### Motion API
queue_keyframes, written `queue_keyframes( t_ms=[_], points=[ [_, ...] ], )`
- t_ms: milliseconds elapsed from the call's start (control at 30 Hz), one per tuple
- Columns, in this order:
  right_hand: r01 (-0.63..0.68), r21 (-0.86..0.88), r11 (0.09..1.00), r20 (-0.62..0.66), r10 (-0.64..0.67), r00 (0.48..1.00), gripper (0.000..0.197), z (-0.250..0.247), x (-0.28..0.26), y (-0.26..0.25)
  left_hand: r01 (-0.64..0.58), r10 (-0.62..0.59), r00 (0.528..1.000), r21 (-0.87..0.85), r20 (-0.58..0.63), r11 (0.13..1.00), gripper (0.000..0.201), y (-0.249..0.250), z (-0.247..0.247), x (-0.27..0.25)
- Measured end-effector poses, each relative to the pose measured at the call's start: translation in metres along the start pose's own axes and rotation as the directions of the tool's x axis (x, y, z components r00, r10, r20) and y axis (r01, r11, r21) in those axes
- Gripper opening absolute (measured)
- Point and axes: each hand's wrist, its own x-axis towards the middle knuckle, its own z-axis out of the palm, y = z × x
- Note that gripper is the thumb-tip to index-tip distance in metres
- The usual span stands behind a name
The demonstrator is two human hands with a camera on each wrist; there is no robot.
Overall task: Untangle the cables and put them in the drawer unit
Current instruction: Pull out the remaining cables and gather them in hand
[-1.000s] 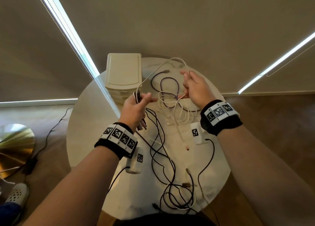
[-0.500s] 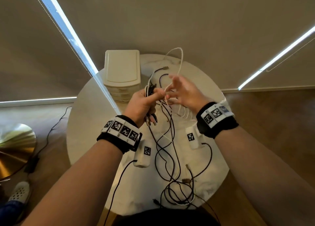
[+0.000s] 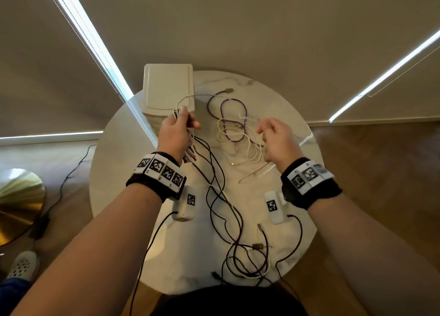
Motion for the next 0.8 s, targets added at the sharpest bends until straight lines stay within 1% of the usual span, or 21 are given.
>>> queue_keyframes(
  t_ms=[33, 67, 100, 133, 200, 267, 367, 433, 467, 500, 533, 567, 600, 633, 667, 733, 800],
  points=[
    [-0.090, 0.096, 0.991, 0.002, 0.090, 0.996, 0.037, -0.004, 0.003, -0.006, -0.003, 0.004, 1.000, 0.007, -0.009, 1.000, 0.035, -0.003, -0.001, 0.000],
    [-0.177, 0.196, 0.964, 0.050, 0.170, 0.984, 0.036, -0.009, 0.003, -0.013, -0.003, 0.003, 1.000, 0.012, -0.016, 1.000, 0.034, -0.004, 0.000, 0.000],
    [-0.256, 0.269, 0.929, 0.135, 0.227, 0.965, 0.035, -0.013, 0.001, -0.022, 0.001, -0.001, 1.000, 0.014, -0.021, 1.000, 0.034, -0.005, 0.000, -0.001],
    [-0.321, 0.299, 0.899, 0.229, 0.259, 0.938, 0.033, -0.016, -0.004, -0.030, 0.009, -0.008, 1.000, 0.015, -0.024, 1.000, 0.034, -0.006, 0.001, -0.001],
    [-0.395, 0.284, 0.874, 0.382, 0.275, 0.882, 0.030, -0.021, -0.016, -0.043, 0.020, -0.019, 0.999, 0.032, -0.027, 0.999, 0.034, -0.009, 0.001, 0.000],
    [-0.431, 0.271, 0.861, 0.461, 0.278, 0.843, 0.025, -0.025, -0.026, -0.050, 0.027, -0.025, 0.999, 0.072, -0.029, 0.997, 0.034, -0.013, 0.000, 0.001],
    [-0.480, 0.244, 0.843, 0.539, 0.293, 0.790, 0.021, -0.027, -0.041, -0.053, 0.026, -0.021, 0.999, 0.118, -0.041, 0.993, 0.034, -0.018, 0.000, 0.002],
    [-0.504, 0.172, 0.847, 0.566, 0.334, 0.754, 0.020, -0.018, -0.054, -0.038, 0.026, -0.023, 0.999, 0.106, -0.032, 0.994, 0.032, -0.017, 0.002, 0.000],
    [-0.498, 0.094, 0.862, 0.557, 0.369, 0.744, 0.020, -0.008, -0.060, -0.019, 0.027, -0.026, 0.999, 0.083, -0.018, 0.996, 0.032, -0.015, 0.002, -0.001],
    [-0.467, -0.029, 0.884, 0.543, 0.406, 0.735, 0.020, 0.002, -0.067, 0.000, 0.028, -0.028, 1.000, 0.053, 0.000, 0.998, 0.031, -0.012, 0.003, -0.002],
    [-0.400, -0.198, 0.895, 0.528, 0.441, 0.726, 0.020, 0.013, -0.074, 0.024, 0.030, -0.030, 0.999, 0.015, 0.020, 0.999, 0.032, -0.007, 0.003, -0.004],
    [-0.289, -0.386, 0.876, 0.521, 0.465, 0.716, 0.019, 0.023, -0.080, 0.048, 0.033, -0.032, 0.999, -0.025, 0.040, 0.999, 0.034, -0.002, 0.003, -0.006],
    [-0.159, -0.538, 0.828, 0.532, 0.479, 0.698, 0.018, 0.031, -0.086, 0.071, 0.042, -0.038, 0.998, -0.063, 0.059, 0.997, 0.037, 0.004, 0.003, -0.008],
    [-0.053, -0.630, 0.775, 0.548, 0.492, 0.676, 0.019, 0.038, -0.093, 0.092, 0.054, -0.048, 0.996, -0.087, 0.076, 0.995, 0.044, 0.008, 0.004, -0.010],
    [0.007, -0.675, 0.738, 0.549, 0.496, 0.673, 0.022, 0.043, -0.100, 0.108, 0.068, -0.059, 0.994, -0.097, 0.095, 0.993, 0.051, 0.013, 0.004, -0.012],
    [0.090, -0.743, 0.663, 0.524, 0.492, 0.696, 0.027, 0.050, -0.107, 0.126, 0.081, -0.069, 0.989, -0.083, 0.132, 0.993, 0.057, 0.018, 0.002, -0.015],
    [0.195, -0.818, 0.541, 0.491, 0.480, 0.727, 0.029, 0.053, -0.103, 0.123, 0.052, -0.054, 0.983, 0.017, 0.173, 0.998, 0.049, 0.020, -0.002, -0.017]
  ],
)
